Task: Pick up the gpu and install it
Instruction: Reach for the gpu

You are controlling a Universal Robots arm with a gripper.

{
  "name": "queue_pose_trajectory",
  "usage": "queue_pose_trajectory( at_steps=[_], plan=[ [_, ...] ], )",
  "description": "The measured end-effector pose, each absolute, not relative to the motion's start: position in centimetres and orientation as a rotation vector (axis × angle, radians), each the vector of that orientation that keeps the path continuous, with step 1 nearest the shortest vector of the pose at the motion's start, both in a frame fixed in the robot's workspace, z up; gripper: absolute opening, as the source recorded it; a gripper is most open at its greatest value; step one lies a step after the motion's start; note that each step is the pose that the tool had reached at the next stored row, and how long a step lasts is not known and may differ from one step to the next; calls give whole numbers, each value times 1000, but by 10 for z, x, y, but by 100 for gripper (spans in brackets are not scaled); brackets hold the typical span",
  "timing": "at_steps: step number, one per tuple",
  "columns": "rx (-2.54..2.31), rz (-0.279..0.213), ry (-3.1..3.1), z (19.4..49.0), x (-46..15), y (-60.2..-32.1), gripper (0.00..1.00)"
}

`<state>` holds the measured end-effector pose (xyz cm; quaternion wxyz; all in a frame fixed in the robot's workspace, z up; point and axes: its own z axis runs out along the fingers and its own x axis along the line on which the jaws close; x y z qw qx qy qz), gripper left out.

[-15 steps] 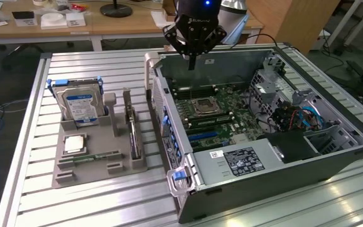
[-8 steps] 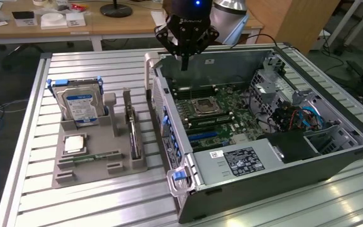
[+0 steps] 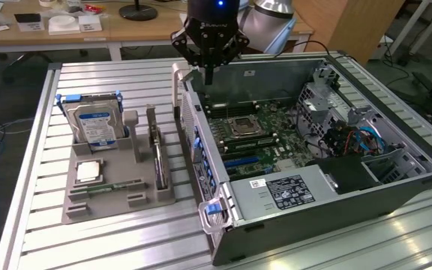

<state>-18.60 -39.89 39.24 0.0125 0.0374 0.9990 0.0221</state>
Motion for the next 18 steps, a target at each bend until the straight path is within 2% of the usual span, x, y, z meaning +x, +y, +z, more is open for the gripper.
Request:
queue_pose_trajectory(
  at_steps=[18],
  plan=[
    [117,69,3114,392,-229,-399,11]
  ],
)
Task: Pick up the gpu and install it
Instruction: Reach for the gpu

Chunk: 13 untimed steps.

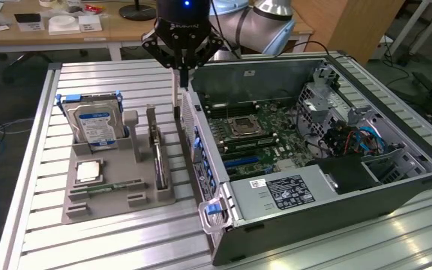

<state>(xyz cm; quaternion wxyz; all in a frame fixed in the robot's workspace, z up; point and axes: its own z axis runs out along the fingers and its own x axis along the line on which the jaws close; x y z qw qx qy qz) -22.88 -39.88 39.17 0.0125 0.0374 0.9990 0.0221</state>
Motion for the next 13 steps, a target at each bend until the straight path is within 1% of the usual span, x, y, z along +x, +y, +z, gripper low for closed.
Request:
queue_pose_trajectory(
  at_steps=[13],
  plan=[
    [117,69,3114,391,-246,-399,11]
  ],
)
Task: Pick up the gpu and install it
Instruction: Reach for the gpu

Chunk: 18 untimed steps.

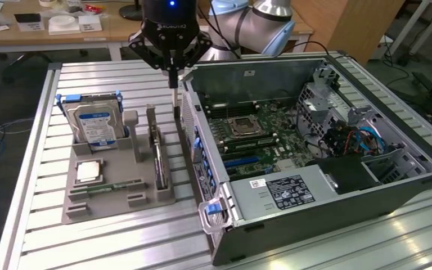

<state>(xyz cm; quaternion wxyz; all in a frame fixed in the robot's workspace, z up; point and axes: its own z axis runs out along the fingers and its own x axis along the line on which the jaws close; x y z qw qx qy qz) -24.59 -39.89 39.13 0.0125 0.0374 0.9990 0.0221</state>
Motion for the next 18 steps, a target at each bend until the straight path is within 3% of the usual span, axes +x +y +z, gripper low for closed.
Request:
queue_pose_trajectory(
  at_steps=[18],
  plan=[
    [117,69,3114,390,-279,-399,11]
  ],
)
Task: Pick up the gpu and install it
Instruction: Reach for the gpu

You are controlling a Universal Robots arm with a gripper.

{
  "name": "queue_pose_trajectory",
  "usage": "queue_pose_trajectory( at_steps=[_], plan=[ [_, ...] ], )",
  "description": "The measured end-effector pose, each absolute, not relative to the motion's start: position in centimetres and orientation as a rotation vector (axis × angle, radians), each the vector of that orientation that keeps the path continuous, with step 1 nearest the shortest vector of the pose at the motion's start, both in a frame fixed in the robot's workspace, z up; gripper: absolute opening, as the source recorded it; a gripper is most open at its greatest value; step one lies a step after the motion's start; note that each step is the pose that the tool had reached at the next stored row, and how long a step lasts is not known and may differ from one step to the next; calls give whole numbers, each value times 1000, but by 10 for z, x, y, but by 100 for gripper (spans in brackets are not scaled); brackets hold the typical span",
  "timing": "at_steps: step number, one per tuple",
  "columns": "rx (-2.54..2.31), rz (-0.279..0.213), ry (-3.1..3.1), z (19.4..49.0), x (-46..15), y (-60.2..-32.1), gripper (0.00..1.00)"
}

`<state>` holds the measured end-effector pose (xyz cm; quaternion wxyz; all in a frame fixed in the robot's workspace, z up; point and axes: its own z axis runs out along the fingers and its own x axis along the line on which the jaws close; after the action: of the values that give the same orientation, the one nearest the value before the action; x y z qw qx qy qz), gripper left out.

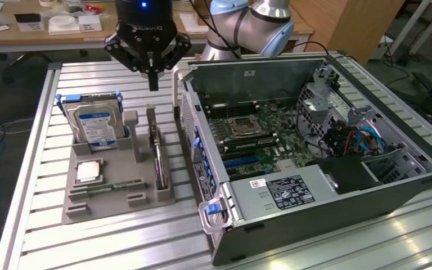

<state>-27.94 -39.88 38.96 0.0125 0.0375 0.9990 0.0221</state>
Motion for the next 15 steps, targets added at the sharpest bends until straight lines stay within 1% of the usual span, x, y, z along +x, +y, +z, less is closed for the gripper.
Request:
queue_pose_trajectory(
  at_steps=[8,15],
  plan=[
    [117,69,3114,390,-280,-400,11],
    [117,69,3114,390,-281,-408,11]
  ],
)
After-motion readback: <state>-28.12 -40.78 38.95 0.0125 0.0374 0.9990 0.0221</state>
